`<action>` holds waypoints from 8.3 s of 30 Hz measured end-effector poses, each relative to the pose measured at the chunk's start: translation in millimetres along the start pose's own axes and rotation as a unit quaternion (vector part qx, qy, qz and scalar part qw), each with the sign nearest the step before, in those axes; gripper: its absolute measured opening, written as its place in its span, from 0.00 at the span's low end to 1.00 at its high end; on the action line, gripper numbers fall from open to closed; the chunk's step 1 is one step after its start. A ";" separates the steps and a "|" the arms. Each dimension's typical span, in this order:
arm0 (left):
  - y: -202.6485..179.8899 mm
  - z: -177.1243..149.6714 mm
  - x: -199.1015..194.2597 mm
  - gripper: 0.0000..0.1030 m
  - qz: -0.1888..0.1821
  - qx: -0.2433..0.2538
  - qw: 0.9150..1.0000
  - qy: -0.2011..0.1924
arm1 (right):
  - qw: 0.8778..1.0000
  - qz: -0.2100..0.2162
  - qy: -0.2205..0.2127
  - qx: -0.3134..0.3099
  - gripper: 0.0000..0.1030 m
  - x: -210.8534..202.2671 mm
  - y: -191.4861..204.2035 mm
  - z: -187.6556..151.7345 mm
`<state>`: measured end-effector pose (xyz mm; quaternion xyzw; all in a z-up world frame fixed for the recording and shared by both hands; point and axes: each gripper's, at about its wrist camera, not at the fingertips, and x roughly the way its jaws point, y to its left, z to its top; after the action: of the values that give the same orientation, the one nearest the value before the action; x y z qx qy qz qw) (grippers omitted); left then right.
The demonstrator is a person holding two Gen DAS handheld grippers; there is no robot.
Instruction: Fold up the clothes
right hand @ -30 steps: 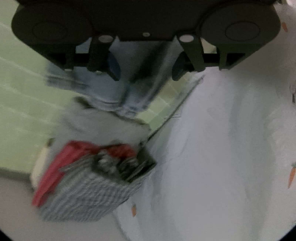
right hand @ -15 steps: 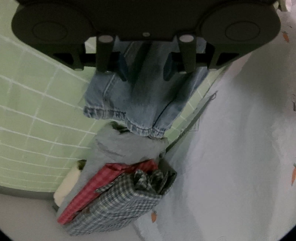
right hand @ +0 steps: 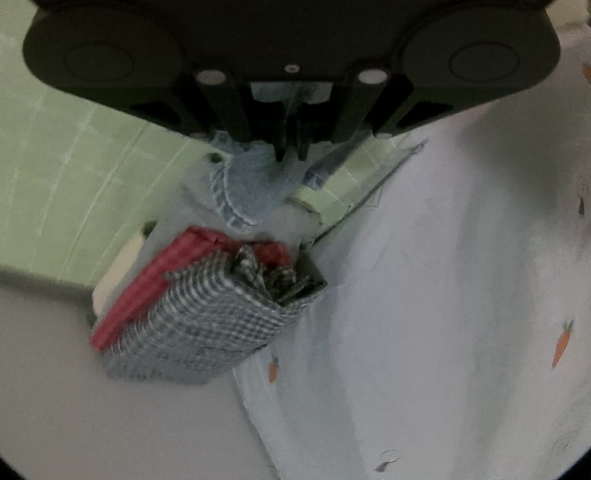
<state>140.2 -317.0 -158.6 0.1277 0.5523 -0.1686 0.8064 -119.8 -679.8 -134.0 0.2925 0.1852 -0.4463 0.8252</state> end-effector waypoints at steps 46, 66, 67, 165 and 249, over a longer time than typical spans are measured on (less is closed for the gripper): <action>-39.3 84.7 41.0 1.00 -0.008 0.036 0.995 -0.095 | 0.936 0.082 0.117 -0.321 0.97 38.7 151.6 -71.4; -38.1 76.6 38.2 1.00 -0.005 0.027 0.993 -0.114 | 0.993 -0.042 0.073 -0.081 1.00 122.3 88.5 2.8; -38.2 76.1 37.9 1.00 -0.005 0.027 0.993 -0.114 | 0.994 -0.061 0.066 -0.066 1.00 123.1 86.7 4.5; 166.1 -99.9 -34.4 1.00 -0.033 0.027 0.998 -0.036 | 0.844 0.355 0.298 0.269 1.00 -112.0 224.0 -268.9; 217.4 -86.1 -140.8 0.16 0.036 -0.236 0.930 -0.281 | 0.936 0.122 0.185 -0.274 1.00 -163.3 185.1 -241.2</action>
<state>110.1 -66.9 -53.6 -0.0990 0.3222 -0.0338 0.9409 -61.2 -341.1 -166.1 0.1525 0.4130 -0.2121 0.8724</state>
